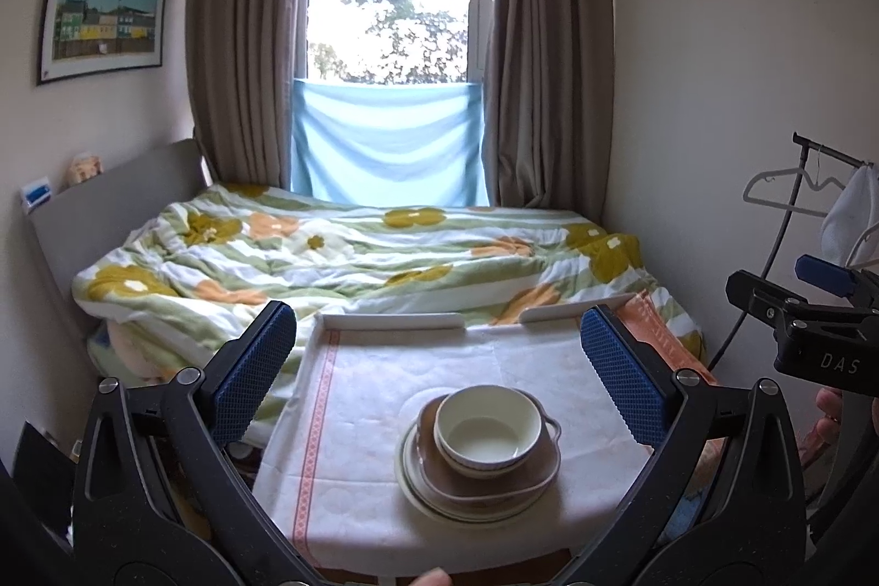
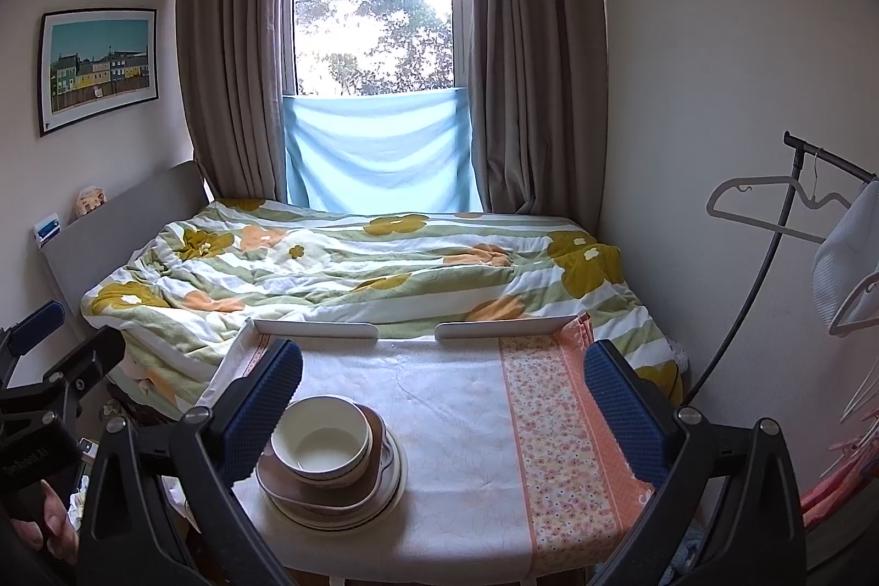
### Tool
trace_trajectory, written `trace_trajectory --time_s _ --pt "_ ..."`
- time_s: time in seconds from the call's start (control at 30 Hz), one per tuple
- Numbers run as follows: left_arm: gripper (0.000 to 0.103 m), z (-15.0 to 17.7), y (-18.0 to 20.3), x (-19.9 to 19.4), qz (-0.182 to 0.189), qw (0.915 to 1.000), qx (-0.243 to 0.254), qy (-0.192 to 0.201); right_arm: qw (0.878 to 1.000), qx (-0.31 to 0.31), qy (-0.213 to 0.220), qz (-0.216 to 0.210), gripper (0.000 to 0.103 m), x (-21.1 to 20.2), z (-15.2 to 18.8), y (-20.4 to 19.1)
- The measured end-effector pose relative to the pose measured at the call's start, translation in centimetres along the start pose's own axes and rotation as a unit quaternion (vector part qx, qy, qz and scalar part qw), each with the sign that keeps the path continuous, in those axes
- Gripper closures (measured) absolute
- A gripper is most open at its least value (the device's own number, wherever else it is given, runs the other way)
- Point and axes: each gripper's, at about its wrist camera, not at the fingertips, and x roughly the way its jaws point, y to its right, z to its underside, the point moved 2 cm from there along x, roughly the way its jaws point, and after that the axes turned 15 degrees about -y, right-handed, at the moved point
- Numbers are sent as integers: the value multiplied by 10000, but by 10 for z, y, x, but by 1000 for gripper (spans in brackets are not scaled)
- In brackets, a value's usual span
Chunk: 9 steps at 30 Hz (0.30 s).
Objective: Organize plates and bowls
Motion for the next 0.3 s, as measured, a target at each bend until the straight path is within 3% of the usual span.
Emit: trace_trajectory --time_s 0.3 --pt "0 -2 -2 13 -204 9997 -95 -54 9999 -6 -163 -34 1 16 -7 3"
